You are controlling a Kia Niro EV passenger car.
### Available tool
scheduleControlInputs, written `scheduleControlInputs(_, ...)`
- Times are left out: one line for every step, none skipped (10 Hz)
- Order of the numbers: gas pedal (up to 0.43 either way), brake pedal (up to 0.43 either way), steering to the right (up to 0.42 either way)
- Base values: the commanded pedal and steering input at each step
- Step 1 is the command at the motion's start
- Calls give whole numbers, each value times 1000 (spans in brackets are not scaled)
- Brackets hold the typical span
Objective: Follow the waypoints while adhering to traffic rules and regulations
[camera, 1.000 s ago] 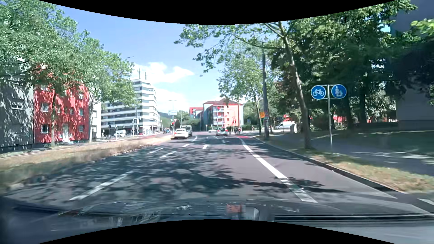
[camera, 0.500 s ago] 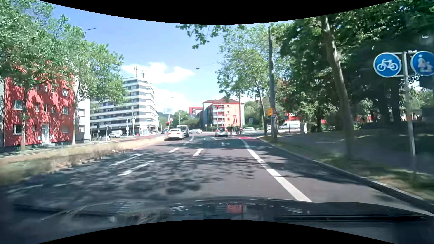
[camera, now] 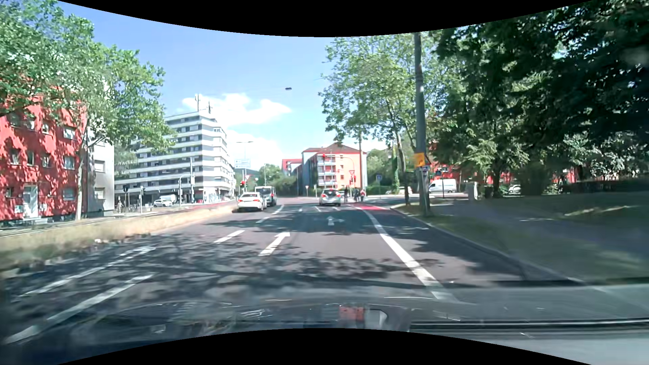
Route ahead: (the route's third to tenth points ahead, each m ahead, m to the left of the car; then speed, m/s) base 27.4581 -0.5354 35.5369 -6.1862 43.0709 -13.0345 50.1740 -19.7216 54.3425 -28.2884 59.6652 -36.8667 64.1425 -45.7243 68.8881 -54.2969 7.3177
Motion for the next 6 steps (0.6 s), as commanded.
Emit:
scheduleControlInputs(0,0,-4)
scheduleControlInputs(0,6,-3)
scheduleControlInputs(0,18,-3)
scheduleControlInputs(0,43,-1)
scheduleControlInputs(0,61,0)
scheduleControlInputs(0,73,0)
